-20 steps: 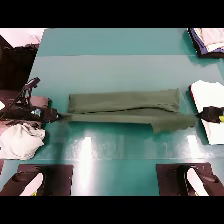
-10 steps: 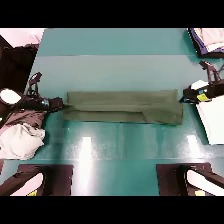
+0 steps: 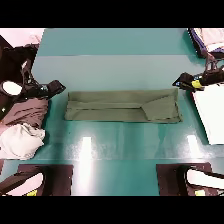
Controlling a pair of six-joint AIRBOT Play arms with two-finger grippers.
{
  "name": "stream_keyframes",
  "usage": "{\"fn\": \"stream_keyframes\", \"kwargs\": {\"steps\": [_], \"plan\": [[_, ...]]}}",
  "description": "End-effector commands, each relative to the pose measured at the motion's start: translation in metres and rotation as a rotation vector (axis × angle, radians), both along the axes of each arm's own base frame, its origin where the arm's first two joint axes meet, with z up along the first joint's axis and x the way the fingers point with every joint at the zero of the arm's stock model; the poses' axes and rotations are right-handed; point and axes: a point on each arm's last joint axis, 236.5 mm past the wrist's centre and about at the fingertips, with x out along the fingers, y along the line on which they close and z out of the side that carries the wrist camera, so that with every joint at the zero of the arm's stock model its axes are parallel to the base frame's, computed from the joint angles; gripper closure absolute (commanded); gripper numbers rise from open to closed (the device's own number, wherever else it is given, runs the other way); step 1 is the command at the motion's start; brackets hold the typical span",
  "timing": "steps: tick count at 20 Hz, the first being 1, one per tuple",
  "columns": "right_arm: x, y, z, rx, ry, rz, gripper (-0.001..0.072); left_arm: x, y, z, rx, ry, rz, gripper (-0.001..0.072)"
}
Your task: Fold the shirts.
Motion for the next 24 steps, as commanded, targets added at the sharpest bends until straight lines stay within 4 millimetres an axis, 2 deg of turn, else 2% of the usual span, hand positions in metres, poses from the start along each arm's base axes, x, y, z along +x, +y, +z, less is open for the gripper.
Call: {"fn": "stream_keyframes", "kwargs": {"steps": [1,2,3,4,5,6,7,9,14,16,19,21,22,24], "plan": [[-0.023,-0.015,-0.006,0.015,0.062,0.074,0.022,-0.013,-0.012,0.002,-0.013,0.055,-0.072,0.0192],[-0.035,-0.022,-0.014,0.021,0.092,0.09,0.0207,-0.021,-0.016,-0.001,-0.007,0.08,-0.112,0.0192],[-0.044,-0.031,-0.023,0.033,0.115,0.08,0.009,-0.028,-0.019,-0.004,-0.004,0.101,-0.142,0.0193],[-0.051,-0.037,-0.03,0.057,0.128,0.064,0.0015,-0.032,-0.021,-0.006,-0.009,0.12,-0.155,0.0195],[-0.057,-0.041,-0.039,0.087,0.131,0.053,0.0015,-0.037,-0.024,-0.007,-0.014,0.138,-0.168,0.0346],[-0.061,-0.043,-0.046,0.121,0.132,0.053,0.0015,-0.04,-0.025,-0.008,-0.017,0.15,-0.178,0.0552],[-0.064,-0.042,-0.054,0.167,0.137,0.056,0.0015,-0.042,-0.029,-0.009,-0.015,0.151,-0.19,0.0681],[-0.066,-0.039,-0.07,0.237,0.152,0.071,0.0016,-0.044,-0.041,-0.008,-0.01,0.147,-0.225,0.0686],[-0.074,-0.025,-0.109,0.275,0.208,0.207,0.002,-0.057,-0.08,-0.008,-0.001,0.143,-0.329,0.0686],[-0.073,-0.016,-0.117,0.293,0.214,0.234,0.002,-0.058,-0.088,-0.007,-0.001,0.136,-0.344,0.0686],[-0.057,-0.003,-0.119,0.342,0.164,0.223,0.0039,-0.059,-0.09,-0.007,-0.008,0.141,-0.34,0.0686],[-0.049,0.0,-0.122,0.32,0.147,0.218,0.0172,-0.059,-0.09,-0.007,-0.009,0.143,-0.338,0.0686],[-0.047,0.001,-0.123,0.313,0.143,0.219,0.0299,-0.059,-0.09,-0.007,-0.011,0.145,-0.336,0.0686],[-0.048,0.002,-0.122,0.314,0.144,0.224,0.0634,-0.059,-0.09,-0.007,-0.013,0.144,-0.334,0.0687]]}}
